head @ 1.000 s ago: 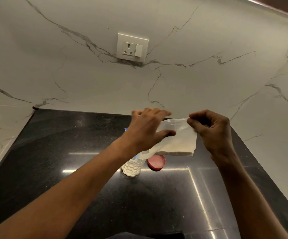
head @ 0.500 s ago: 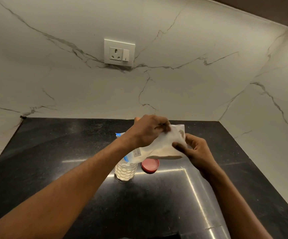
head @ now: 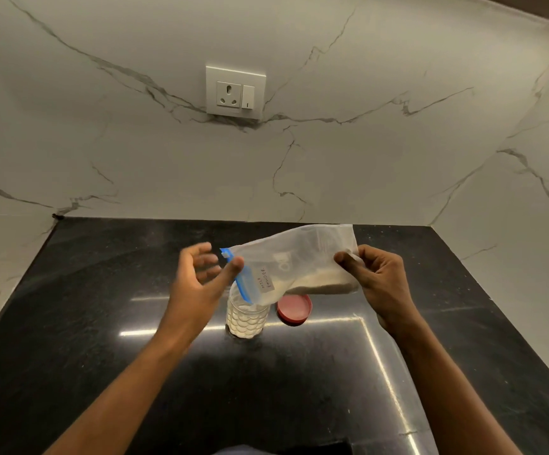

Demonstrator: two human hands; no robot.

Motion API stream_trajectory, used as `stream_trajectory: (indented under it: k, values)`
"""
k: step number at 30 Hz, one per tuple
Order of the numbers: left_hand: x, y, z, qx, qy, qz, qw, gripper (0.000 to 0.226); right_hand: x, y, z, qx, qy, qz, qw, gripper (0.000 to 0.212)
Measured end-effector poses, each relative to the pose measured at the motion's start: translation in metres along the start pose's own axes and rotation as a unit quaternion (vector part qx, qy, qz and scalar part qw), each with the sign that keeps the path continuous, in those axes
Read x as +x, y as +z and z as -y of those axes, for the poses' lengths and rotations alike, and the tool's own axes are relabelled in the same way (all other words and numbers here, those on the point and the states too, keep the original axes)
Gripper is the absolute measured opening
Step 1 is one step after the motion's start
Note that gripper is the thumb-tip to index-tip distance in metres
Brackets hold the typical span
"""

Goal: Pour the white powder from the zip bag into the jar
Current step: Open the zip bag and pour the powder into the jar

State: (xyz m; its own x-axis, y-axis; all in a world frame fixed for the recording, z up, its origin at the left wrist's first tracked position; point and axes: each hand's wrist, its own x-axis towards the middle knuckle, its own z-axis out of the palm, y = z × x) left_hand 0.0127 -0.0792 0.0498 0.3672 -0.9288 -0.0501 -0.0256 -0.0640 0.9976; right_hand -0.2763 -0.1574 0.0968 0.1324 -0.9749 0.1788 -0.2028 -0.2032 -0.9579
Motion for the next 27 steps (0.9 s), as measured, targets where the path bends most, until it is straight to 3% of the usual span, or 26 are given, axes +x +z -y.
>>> stream_trajectory:
  k: [4,9,20,27]
  values:
    - [-0.001,0.002,0.018,0.021,-0.036,0.103,0.994,0.055,0.002,0.004,0.001,0.002,-0.009,0.004,1.0,0.034]
    - [0.008,0.005,0.015,0.03,0.016,0.089,0.995,0.035,0.005,0.004,0.001,0.003,-0.018,-0.012,1.0,0.035]
    - [0.009,0.002,0.01,0.047,0.094,0.067,0.992,0.034,0.008,0.006,0.013,-0.011,-0.047,-0.013,0.999,0.013]
    - [0.009,0.004,0.017,0.057,0.104,0.051,0.992,0.034,0.005,0.007,0.019,-0.035,-0.056,-0.016,0.998,0.013]
